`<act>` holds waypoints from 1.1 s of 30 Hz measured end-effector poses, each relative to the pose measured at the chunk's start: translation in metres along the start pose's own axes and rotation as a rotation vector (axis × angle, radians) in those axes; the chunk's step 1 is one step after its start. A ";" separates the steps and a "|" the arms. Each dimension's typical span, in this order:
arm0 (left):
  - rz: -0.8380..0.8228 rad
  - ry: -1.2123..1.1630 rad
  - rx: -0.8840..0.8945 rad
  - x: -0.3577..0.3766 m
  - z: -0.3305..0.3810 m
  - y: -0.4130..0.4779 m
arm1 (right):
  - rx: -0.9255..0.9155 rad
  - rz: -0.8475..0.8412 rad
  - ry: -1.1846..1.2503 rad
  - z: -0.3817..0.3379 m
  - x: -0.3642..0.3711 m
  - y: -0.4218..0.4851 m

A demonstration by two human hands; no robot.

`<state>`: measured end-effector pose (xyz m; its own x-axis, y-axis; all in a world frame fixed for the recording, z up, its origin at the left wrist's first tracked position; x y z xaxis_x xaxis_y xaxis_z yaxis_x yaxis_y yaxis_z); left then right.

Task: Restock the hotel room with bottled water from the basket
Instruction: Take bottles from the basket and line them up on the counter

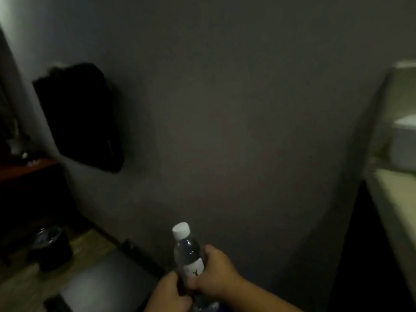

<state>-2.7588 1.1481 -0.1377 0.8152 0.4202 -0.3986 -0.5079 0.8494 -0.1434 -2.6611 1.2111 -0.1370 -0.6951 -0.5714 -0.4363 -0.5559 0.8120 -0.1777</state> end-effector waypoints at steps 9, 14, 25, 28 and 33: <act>0.065 0.035 0.579 -0.053 0.233 -0.085 | -0.382 0.339 -0.216 -0.222 -0.153 -0.113; -0.041 0.174 0.728 -0.005 0.308 -0.126 | -0.396 0.432 -0.097 -0.217 -0.232 -0.176; -0.449 0.239 0.805 0.265 0.398 -0.217 | -0.255 0.618 -0.052 -0.063 -0.437 -0.305; -0.548 0.224 0.852 0.335 0.428 -0.246 | -0.240 0.700 -0.075 -0.030 -0.497 -0.343; -0.640 0.236 0.865 0.432 0.458 -0.287 | -0.201 0.802 -0.101 0.023 -0.576 -0.396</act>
<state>-2.1329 1.2322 0.1465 0.7376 -0.1708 -0.6533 0.4310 0.8638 0.2608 -2.0303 1.2215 0.1647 -0.8758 0.1927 -0.4426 0.0131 0.9260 0.3772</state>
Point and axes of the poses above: each hand's wrist, its own y-axis towards the middle knuckle, its own x-axis out of the palm, z = x × y, the point moved 10 cm from there along y, towards the middle knuckle, and after that the axes turned 2 degrees about y, right-handed, at the moved point
